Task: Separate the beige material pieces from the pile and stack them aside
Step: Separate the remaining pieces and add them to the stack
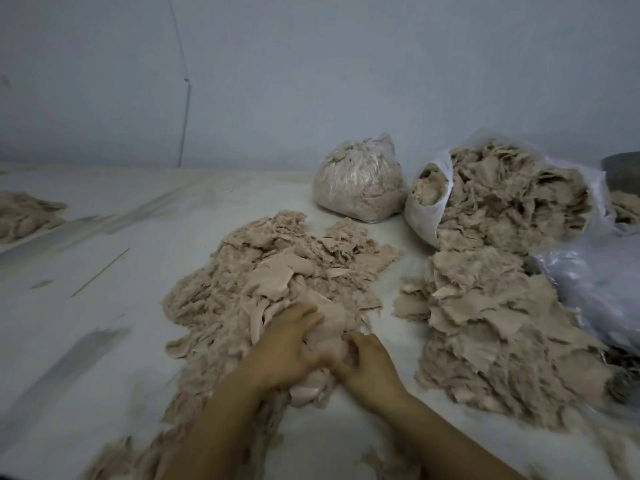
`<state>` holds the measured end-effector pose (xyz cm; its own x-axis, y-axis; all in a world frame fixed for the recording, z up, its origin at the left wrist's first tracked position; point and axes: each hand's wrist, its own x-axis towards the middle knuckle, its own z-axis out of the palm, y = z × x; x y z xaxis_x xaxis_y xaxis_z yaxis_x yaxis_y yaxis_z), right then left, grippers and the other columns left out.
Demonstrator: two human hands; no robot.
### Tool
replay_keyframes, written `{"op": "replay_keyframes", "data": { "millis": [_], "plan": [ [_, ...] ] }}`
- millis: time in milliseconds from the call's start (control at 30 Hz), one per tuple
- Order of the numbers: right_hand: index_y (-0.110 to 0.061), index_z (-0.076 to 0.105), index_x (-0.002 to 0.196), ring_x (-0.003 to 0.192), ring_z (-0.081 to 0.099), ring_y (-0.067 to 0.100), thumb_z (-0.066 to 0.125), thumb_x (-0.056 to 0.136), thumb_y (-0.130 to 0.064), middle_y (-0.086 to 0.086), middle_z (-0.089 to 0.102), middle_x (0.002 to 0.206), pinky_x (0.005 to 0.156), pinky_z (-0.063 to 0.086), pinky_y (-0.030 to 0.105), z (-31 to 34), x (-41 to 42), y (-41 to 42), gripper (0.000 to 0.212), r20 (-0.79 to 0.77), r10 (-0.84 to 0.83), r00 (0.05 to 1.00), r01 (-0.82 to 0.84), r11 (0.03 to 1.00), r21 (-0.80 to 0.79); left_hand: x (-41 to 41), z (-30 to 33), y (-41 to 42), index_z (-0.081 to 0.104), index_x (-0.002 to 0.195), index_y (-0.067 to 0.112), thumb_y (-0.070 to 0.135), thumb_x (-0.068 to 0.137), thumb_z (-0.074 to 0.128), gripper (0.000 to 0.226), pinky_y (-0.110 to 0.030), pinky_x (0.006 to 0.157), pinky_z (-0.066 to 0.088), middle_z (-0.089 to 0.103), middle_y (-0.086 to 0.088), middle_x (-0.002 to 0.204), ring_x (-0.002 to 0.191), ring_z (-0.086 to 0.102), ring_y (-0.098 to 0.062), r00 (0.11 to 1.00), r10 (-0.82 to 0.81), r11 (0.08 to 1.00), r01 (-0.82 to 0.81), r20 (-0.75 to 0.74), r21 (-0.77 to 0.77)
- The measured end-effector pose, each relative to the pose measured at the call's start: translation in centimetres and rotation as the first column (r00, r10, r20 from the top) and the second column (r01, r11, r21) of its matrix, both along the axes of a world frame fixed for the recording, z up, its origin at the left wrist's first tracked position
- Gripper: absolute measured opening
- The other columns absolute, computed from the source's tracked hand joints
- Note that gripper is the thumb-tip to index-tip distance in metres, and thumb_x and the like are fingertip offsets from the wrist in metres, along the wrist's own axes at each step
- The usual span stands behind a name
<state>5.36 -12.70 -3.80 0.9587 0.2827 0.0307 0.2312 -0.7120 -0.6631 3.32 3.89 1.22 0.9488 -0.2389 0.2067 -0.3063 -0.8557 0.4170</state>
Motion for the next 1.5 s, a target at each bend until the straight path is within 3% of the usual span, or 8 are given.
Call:
{"op": "replay_keyframes", "data": {
  "millis": [133, 300, 633, 733, 867, 1033, 1300, 1500],
  "plan": [
    [-0.023, 0.04, 0.069, 0.068, 0.046, 0.011, 0.053, 0.096, -0.024, -0.002, 0.049, 0.073, 0.058, 0.033, 0.015, 0.1, 0.6, -0.5, 0.03, 0.036, -0.092, 0.995, 0.085, 0.984, 0.157, -0.6, -1.9, 2.7, 0.015, 0.15, 0.026, 0.008, 0.08, 0.058, 0.084, -0.005, 0.108, -0.002, -0.008, 0.02, 0.149, 0.145, -0.005, -0.004, 0.995, -0.059, 0.998, 0.056, -0.075, -0.04],
    [-0.008, 0.046, 0.085, 0.068, 0.052, 0.032, 0.043, 0.101, -0.018, 0.019, 0.052, 0.074, 0.07, 0.047, 0.048, 0.1, 0.2, -3.5, 0.019, -0.225, -0.354, 0.908, 0.408, 0.619, 0.671, -0.7, -0.6, 4.9, 0.062, 0.125, 0.014, -0.015, 0.072, 0.05, 0.061, -0.023, 0.118, 0.012, 0.017, 0.007, 0.155, 0.146, 0.009, -0.01, 0.996, -0.059, 0.998, 0.059, -0.062, -0.007],
    [-0.026, 0.058, 0.106, 0.086, 0.05, -0.001, 0.057, 0.094, -0.029, -0.01, 0.042, 0.107, 0.074, 0.042, 0.013, -1.9, -7.1, -7.5, 0.012, 0.288, -0.037, 0.957, 0.004, 0.994, 0.113, -2.8, 1.3, -3.1, 0.065, 0.119, 0.009, 0.017, 0.093, 0.046, 0.033, -0.008, 0.096, 0.031, 0.055, 0.013, 0.121, 0.113, 0.047, -0.002, 0.986, -0.132, 0.979, 0.146, 0.105, -0.143],
    [-0.036, 0.061, 0.097, 0.092, 0.048, -0.003, 0.061, 0.09, -0.036, -0.022, 0.043, 0.1, 0.077, 0.04, 0.012, -2.8, -9.5, -9.8, 0.007, 0.217, 0.171, 0.961, -0.172, 0.985, -0.013, -3.3, -2.1, -4.7, 0.06, 0.117, 0.007, 0.016, 0.097, 0.046, 0.026, -0.025, 0.098, 0.037, 0.057, -0.005, 0.124, 0.114, 0.05, -0.02, 0.969, -0.232, 0.973, 0.231, -0.086, -0.02],
    [-0.046, 0.053, 0.098, 0.084, 0.052, 0.001, 0.061, 0.091, -0.037, -0.016, 0.049, 0.095, 0.07, 0.039, 0.01, -1.5, -9.5, -11.0, 0.014, 0.167, 0.104, 0.98, -0.11, 0.993, 0.029, -4.9, -4.8, -5.3, 0.069, 0.1, 0.01, 0.01, 0.09, 0.052, 0.02, 0.004, 0.098, 0.011, 0.048, -0.001, 0.141, 0.132, 0.035, -0.011, 0.964, -0.265, 0.963, 0.264, -0.014, -0.057],
    [-0.027, 0.061, 0.111, 0.088, 0.054, 0.003, 0.06, 0.092, -0.023, -0.014, 0.041, 0.113, 0.078, 0.042, 0.018, 0.2, -6.4, -7.4, 0.019, 0.275, 0.189, 0.943, -0.192, 0.981, -0.017, -7.0, -4.0, -5.4, 0.063, 0.073, 0.01, -0.003, 0.072, 0.043, 0.024, -0.021, 0.077, 0.045, 0.07, -0.001, 0.091, 0.088, 0.062, -0.008, 0.99, -0.142, 0.925, 0.127, -0.018, -0.357],
    [-0.016, 0.061, 0.065, 0.069, 0.045, 0.015, 0.052, 0.093, -0.05, -0.002, 0.055, 0.064, 0.072, 0.031, 0.026, -1.0, -8.9, -9.1, 0.046, 0.451, 0.098, 0.887, -0.005, 0.979, -0.202, -6.8, -4.2, -3.6, 0.068, 0.105, 0.008, -0.003, 0.084, 0.049, 0.03, -0.01, 0.08, 0.041, 0.069, -0.002, 0.103, 0.094, 0.062, -0.013, 0.995, 0.082, 0.98, -0.092, -0.061, -0.177],
    [-0.018, 0.062, 0.113, 0.097, 0.056, 0.017, 0.051, 0.096, -0.024, 0.0, 0.058, 0.104, 0.083, 0.041, 0.023, 0.8, -8.7, -4.7, 0.021, 0.294, 0.241, 0.925, -0.232, 0.97, -0.066, -8.6, -4.5, -4.5, 0.064, 0.095, 0.021, 0.007, 0.081, 0.066, 0.019, -0.003, 0.07, 0.041, 0.063, 0.011, 0.086, 0.08, 0.059, 0.002, 0.991, 0.096, 0.945, -0.12, -0.09, -0.304]
  ]
}}
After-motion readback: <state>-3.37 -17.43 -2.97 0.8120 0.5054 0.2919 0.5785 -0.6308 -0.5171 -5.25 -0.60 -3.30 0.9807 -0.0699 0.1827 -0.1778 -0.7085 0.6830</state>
